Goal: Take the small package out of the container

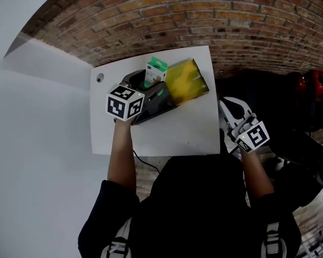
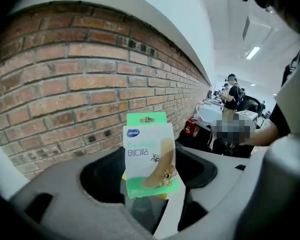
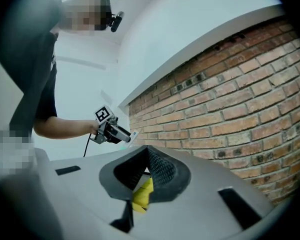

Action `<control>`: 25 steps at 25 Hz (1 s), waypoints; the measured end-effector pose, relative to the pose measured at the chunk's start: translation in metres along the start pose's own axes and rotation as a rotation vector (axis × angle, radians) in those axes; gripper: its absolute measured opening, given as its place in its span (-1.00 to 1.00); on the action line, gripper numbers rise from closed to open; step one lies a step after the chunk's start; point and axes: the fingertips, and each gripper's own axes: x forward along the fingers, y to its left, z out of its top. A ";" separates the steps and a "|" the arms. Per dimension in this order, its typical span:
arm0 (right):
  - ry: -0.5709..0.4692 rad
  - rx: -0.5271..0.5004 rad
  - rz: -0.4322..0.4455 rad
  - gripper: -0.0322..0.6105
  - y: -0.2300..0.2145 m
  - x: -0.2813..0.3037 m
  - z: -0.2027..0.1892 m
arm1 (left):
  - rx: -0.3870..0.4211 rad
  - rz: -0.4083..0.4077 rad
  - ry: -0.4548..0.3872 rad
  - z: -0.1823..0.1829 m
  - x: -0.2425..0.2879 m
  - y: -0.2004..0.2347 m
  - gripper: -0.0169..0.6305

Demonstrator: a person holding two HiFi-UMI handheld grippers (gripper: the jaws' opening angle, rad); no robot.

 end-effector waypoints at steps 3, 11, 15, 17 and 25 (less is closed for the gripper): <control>-0.008 -0.024 0.000 -0.89 0.005 0.004 0.014 | -0.047 -0.030 -0.108 0.004 -0.034 -0.002 0.05; -0.045 -0.053 0.002 -0.89 0.032 0.014 0.029 | -0.100 -0.073 -0.302 -0.018 -0.111 -0.009 0.05; -0.035 -0.080 0.022 -0.89 0.043 0.017 0.037 | -0.107 -0.104 -0.433 -0.023 -0.143 -0.016 0.05; -0.033 -0.092 0.032 -0.89 0.049 0.018 0.041 | -0.115 -0.116 -0.494 -0.027 -0.155 -0.020 0.05; -0.022 -0.109 0.061 -0.89 0.071 0.019 0.043 | -0.129 -0.220 -0.671 -0.048 -0.175 -0.042 0.05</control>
